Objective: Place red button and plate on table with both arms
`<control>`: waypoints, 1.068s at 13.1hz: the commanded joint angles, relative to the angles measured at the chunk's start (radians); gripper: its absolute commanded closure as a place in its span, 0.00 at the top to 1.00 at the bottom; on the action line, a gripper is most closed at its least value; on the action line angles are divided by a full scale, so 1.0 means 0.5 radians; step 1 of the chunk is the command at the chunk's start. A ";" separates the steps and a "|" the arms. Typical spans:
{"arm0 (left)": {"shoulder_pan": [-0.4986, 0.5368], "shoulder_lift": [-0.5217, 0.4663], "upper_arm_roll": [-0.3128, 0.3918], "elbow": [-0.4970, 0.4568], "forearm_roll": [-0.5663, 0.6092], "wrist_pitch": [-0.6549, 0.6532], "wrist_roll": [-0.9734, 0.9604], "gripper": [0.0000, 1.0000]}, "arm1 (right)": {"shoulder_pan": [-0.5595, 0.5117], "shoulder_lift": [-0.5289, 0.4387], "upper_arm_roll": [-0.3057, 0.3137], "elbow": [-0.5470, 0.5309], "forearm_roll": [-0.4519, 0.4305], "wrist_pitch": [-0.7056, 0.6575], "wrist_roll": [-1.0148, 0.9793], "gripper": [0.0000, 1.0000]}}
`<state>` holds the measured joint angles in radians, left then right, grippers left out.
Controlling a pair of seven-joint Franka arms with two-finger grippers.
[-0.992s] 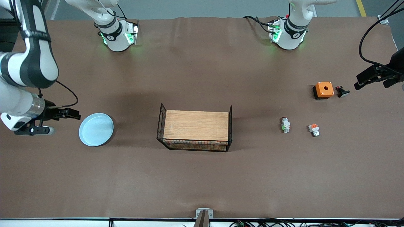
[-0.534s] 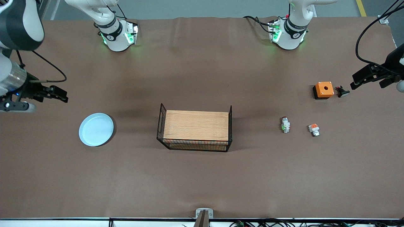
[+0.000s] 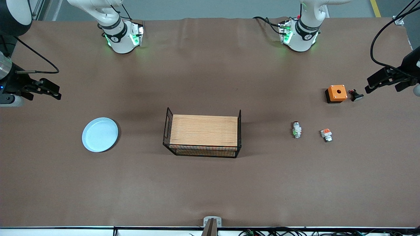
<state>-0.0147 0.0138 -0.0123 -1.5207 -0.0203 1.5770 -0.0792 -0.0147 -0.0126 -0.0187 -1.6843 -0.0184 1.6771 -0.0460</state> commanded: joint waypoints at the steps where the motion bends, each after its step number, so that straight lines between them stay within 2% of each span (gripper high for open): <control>1: 0.005 -0.003 -0.006 0.007 -0.015 -0.019 -0.013 1.00 | 0.002 0.047 -0.006 0.220 -0.021 -0.163 -0.018 1.00; 3: 0.002 -0.003 -0.006 0.007 -0.008 -0.016 -0.016 1.00 | 0.005 0.041 -0.006 0.291 -0.024 -0.414 -0.003 1.00; 6: 0.002 -0.003 -0.006 0.007 -0.008 -0.016 -0.017 1.00 | -0.041 -0.036 -0.012 0.243 -0.021 -0.534 0.012 1.00; 9: 0.002 -0.003 -0.006 0.007 -0.008 -0.016 -0.017 1.00 | -0.011 -0.183 0.004 0.132 -0.009 -0.480 0.018 1.00; 14: 0.002 -0.003 -0.006 0.007 -0.008 -0.016 -0.017 1.00 | 0.051 -0.269 0.001 0.019 -0.003 -0.415 0.141 1.00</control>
<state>-0.0150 0.0143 -0.0127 -1.5214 -0.0203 1.5770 -0.0792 -0.0012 -0.1141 -0.0184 -1.6324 -0.0180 1.4431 -0.0014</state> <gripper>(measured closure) 0.000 0.000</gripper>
